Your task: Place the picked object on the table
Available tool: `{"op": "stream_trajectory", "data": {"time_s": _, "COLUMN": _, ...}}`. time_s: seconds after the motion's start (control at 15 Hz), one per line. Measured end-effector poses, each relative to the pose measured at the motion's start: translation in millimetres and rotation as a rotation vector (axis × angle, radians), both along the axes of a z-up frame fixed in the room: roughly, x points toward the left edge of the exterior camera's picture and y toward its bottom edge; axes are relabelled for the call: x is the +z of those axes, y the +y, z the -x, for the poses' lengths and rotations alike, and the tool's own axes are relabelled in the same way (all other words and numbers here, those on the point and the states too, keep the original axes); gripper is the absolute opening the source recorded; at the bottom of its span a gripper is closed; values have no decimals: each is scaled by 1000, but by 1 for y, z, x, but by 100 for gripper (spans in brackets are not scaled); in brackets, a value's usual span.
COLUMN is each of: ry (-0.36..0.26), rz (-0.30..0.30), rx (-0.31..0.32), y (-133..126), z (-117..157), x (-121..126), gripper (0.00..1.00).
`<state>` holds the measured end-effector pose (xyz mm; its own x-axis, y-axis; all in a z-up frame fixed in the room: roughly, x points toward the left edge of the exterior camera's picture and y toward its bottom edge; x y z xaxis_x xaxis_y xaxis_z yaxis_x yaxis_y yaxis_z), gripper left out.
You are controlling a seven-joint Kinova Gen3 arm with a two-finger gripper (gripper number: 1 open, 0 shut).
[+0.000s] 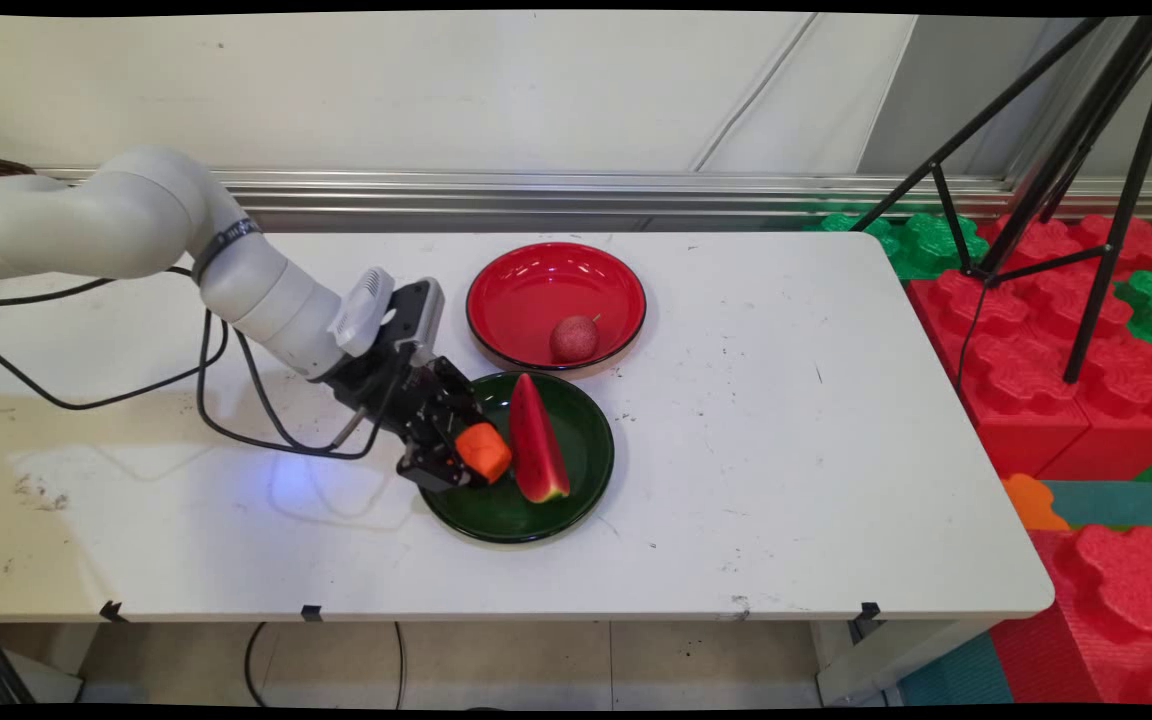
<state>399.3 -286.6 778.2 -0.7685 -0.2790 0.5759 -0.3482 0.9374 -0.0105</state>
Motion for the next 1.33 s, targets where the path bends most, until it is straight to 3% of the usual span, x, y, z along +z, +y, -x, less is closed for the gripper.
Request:
{"op": "stream_trajectory", "data": {"time_s": 0.8, "ry": 19, "rz": 47, "rx": -6, "y": 13, "z": -39, "x": 59, "gripper": 0}}
{"op": "stream_trajectory", "data": {"time_s": 1.33, "ry": -48, "rz": 66, "rx": -36, "y": 25, "z": -82, "x": 88, "gripper": 0}}
